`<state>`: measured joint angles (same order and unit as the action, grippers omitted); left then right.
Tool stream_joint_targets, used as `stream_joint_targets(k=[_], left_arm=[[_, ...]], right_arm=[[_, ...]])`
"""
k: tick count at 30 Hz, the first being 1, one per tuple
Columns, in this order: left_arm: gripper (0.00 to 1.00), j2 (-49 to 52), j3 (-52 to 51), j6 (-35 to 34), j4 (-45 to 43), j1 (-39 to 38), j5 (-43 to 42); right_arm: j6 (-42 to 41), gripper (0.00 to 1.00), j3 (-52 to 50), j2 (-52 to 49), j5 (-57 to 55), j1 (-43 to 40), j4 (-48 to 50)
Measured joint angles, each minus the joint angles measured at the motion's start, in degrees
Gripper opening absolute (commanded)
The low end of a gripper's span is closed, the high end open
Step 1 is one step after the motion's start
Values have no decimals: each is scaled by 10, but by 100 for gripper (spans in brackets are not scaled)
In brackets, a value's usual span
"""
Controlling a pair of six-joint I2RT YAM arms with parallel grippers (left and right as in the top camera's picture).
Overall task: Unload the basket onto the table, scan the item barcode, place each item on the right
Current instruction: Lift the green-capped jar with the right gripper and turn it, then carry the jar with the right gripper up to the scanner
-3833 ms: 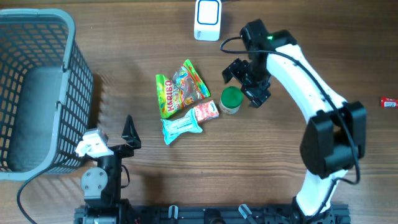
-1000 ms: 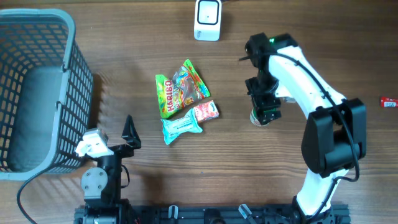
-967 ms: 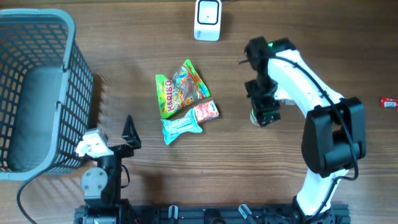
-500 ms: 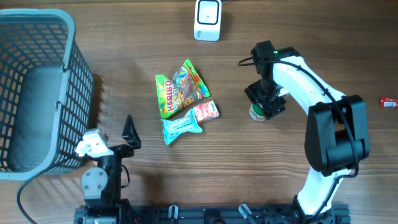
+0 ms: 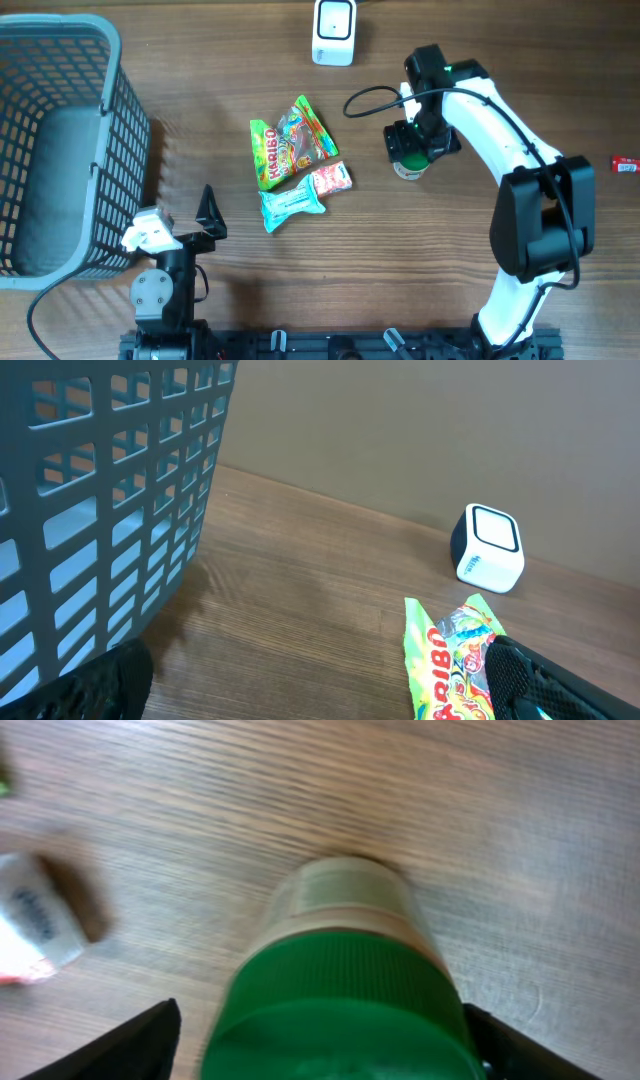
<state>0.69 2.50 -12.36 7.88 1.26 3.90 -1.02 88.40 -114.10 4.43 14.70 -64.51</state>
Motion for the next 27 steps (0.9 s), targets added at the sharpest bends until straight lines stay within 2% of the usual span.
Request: stream_joint_targets(k=[3,6,11,18,22,27], left_arm=[[100,0,0,0,0,0,0],[100,0,0,0,0,0,0],[100,0,0,0,0,0,0],[100,0,0,0,0,0,0],[100,0,0,0,0,0,0],[100,0,0,0,0,0,0]], right_arm=[[25,100,45,0,21,0,-43],[-34,100,92,0,33,0,-95],[-279,100,135,2,41,1,-152],[-567,100,57,3,41,1,-112],[-627,100,16,4,41,-5,-45],[-679,100,-2,4,31,-14,-15]])
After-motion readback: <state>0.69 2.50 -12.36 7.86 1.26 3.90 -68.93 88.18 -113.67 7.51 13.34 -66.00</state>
